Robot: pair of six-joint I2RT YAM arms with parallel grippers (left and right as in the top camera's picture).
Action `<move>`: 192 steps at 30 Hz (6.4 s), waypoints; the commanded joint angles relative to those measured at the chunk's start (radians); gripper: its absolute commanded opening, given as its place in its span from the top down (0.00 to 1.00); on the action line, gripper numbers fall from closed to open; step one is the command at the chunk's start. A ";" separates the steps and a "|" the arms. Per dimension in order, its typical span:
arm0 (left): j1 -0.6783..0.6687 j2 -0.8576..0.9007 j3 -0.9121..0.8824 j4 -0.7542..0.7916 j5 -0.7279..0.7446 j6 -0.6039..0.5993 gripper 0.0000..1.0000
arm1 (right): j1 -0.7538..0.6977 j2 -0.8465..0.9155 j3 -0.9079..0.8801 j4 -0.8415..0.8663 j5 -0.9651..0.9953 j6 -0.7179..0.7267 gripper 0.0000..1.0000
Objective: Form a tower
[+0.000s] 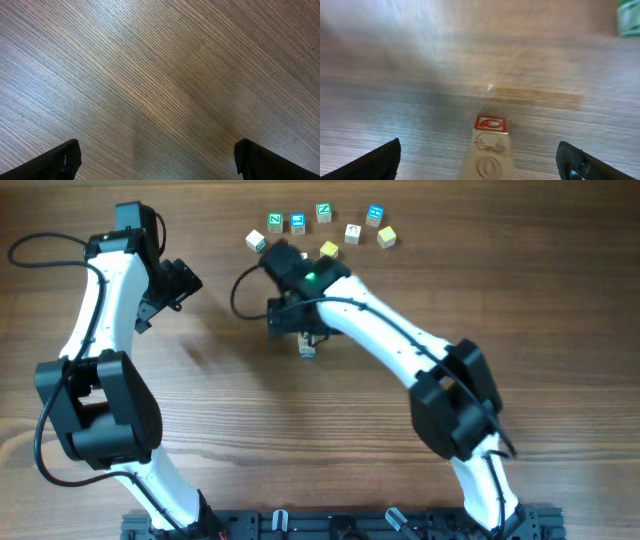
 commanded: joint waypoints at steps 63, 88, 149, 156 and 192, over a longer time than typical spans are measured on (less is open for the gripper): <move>0.001 -0.029 0.016 0.000 -0.013 0.001 0.00 | -0.407 -0.197 0.032 -0.018 -0.148 -0.171 0.37; 0.001 -0.029 0.016 0.000 -0.013 0.001 0.00 | -0.407 -0.115 -0.007 0.293 -0.110 -0.327 0.95; 0.001 -0.029 0.016 0.000 -0.013 0.001 0.00 | -0.219 0.240 0.001 0.621 0.331 -0.092 0.39; 0.001 -0.029 0.016 0.000 -0.013 0.001 0.00 | -0.219 0.177 0.004 0.624 0.331 -0.118 0.60; 0.001 -0.029 0.016 0.000 -0.013 0.001 0.00 | -0.315 0.106 -0.007 0.202 0.008 -0.144 0.56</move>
